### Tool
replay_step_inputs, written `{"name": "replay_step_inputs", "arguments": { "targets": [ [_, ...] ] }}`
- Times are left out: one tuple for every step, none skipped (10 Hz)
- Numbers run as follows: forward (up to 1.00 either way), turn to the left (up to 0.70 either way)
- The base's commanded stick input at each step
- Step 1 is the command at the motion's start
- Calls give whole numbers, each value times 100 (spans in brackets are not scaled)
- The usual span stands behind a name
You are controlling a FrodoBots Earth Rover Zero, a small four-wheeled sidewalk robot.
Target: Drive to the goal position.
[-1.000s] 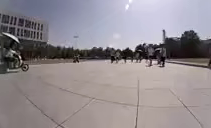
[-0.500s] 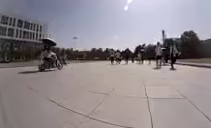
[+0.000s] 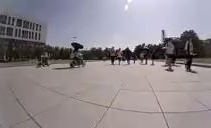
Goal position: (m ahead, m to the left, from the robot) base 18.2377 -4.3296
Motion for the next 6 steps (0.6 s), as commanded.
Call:
{"name": "replay_step_inputs", "arguments": {
  "targets": [
    [100,0],
    [100,38],
    [100,32],
    [100,12],
    [100,0],
    [100,0]
  ]
}}
